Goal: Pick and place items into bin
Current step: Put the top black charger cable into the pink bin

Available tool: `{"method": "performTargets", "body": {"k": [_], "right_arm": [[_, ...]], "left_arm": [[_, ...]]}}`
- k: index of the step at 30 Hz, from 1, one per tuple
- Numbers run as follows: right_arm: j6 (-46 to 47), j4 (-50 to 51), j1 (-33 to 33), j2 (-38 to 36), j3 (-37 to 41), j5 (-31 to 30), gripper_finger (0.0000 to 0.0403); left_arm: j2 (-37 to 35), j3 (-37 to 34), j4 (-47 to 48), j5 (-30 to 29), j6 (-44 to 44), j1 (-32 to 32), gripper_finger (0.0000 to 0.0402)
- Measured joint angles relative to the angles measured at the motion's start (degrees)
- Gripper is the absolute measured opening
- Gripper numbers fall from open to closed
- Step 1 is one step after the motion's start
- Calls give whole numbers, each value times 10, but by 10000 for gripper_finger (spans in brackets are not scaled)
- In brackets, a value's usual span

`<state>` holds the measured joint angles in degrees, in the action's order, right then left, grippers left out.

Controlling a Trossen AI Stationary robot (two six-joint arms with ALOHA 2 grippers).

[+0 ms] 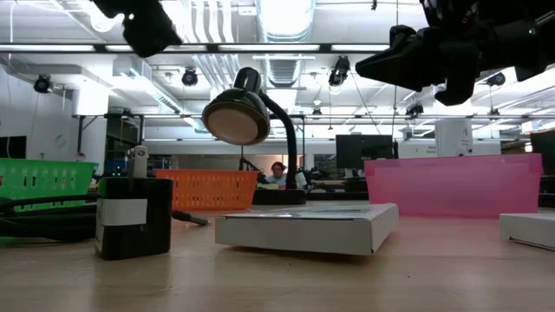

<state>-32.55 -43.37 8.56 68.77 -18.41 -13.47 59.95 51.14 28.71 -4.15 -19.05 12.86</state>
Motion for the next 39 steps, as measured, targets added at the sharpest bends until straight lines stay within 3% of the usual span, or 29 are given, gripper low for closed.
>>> {"method": "performTargets", "body": {"k": [4, 19, 24, 32, 39], "right_arm": [[4, 0, 0, 0, 0, 0, 56], [20, 14, 0, 0, 1, 0, 56], [26, 15, 0, 0, 1, 0, 57], [26, 15, 0, 0, 1, 0, 57], [26, 15, 0, 0, 1, 0, 57]], "left_arm": [[43, 47, 99, 0, -40, 0, 140], [227, 146, 268, 5, -111, 35, 140], [271, 164, 283, 12, -137, 52, 140], [316, 179, 282, 101, -198, 67, 140], [330, 170, 277, 111, -226, 67, 140]]}}
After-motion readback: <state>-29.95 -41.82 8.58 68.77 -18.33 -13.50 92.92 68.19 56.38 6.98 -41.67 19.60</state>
